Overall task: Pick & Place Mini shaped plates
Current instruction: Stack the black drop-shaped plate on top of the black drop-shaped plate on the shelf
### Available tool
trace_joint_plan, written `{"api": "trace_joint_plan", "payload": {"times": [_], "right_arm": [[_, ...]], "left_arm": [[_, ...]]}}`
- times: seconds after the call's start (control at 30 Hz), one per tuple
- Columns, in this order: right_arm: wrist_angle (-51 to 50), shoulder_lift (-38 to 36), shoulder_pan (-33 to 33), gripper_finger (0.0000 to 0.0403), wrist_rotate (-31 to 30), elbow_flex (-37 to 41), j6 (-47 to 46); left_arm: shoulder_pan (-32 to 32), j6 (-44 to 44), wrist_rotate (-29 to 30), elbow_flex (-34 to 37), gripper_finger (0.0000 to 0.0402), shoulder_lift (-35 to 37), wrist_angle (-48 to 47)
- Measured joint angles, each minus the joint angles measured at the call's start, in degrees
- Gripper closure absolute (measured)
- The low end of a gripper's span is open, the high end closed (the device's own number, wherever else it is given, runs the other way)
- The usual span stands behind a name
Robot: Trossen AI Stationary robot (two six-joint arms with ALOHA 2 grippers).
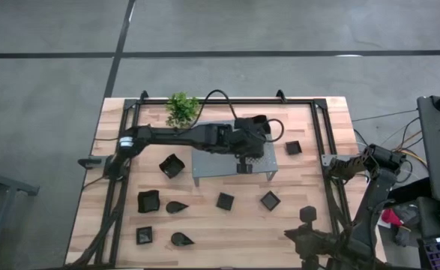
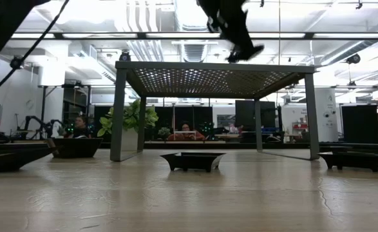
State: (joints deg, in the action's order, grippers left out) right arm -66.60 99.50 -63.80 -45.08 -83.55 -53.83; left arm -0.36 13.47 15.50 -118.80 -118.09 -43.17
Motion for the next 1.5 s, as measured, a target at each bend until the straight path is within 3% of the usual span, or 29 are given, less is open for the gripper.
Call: {"api": "trace_joint_plan", "payload": {"times": [0.87, 1.23, 1.5], "right_arm": [[0.0, 0.0, -0.1, 0.0374, 0.0, -0.2, 0.2], [0.0, 0.0, -0.1, 0.0374, 0.0, -0.2, 0.2], [0.0, 0.0, -0.1, 0.0374, 0.0, -0.2, 0.2]], "left_arm": [[-0.3, 1.4, -0.8, 1.0, 0.0400, -1.8, -3.1], [-1.0, 0.4, -0.4, -1.3, 0.0315, -1.8, -3.2], [-1.8, -0.6, -1.3, -4.7, 0.0294, -1.7, -5.0]]}}
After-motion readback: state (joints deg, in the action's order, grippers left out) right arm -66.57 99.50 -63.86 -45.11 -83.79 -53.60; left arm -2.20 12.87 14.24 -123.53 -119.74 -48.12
